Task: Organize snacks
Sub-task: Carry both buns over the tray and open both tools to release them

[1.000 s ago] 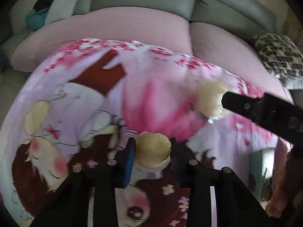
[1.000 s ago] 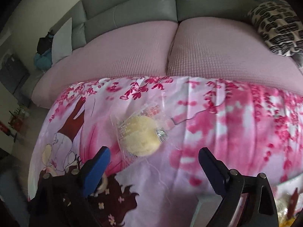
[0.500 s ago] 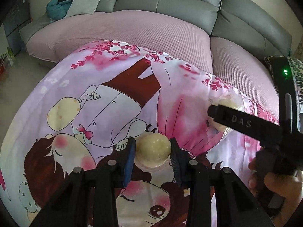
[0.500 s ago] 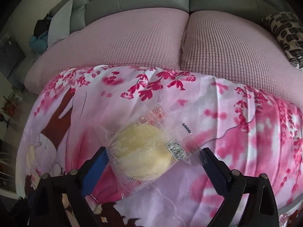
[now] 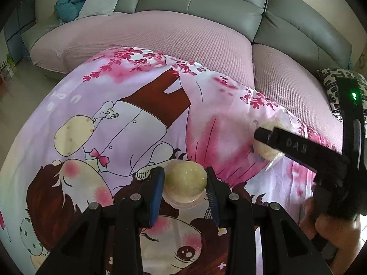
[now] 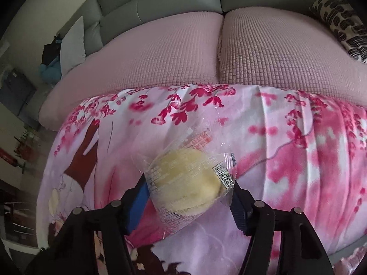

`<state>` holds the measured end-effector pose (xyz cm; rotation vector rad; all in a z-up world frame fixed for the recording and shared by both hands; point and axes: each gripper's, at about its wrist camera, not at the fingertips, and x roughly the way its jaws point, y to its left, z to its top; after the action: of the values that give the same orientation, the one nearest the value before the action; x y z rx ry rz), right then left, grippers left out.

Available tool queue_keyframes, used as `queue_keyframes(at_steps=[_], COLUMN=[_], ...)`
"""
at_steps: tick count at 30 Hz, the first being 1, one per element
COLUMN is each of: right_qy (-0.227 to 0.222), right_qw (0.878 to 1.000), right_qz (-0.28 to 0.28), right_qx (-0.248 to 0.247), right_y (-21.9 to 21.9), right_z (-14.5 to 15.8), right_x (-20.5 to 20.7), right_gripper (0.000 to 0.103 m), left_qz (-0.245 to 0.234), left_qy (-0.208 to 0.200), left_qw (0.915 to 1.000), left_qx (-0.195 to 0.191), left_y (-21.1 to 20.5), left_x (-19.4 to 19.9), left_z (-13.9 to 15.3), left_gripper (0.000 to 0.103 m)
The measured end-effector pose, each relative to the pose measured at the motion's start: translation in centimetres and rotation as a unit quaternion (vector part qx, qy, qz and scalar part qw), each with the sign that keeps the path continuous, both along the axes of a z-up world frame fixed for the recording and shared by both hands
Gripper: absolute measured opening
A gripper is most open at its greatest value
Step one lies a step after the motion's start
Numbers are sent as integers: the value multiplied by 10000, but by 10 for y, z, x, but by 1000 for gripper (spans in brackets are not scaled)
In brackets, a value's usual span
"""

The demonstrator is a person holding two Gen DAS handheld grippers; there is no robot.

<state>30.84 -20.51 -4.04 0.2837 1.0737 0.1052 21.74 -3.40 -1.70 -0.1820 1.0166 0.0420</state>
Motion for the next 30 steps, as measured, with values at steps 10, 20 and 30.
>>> queue_keyframes(at_steps=[10, 20, 30], right_qy=[-735, -918, -1053], right_qw=[9963, 9909, 9784], right_qz=[-218, -986, -1780], right_qx=[391, 78, 81], right_y=[-19, -60, -113], right_z=[58, 92, 98], right_x=[-100, -196, -273], right_gripper=[65, 66, 66], left_qz=[-249, -1176, -2179], left_qy=[-173, -615, -927], left_qw=[9995, 9909, 9707], left_qx=[46, 239, 403], left_y=[-11, -70, -129], left_x=[-18, -62, -108], left_z=[19, 50, 67], left_gripper=[37, 37, 37])
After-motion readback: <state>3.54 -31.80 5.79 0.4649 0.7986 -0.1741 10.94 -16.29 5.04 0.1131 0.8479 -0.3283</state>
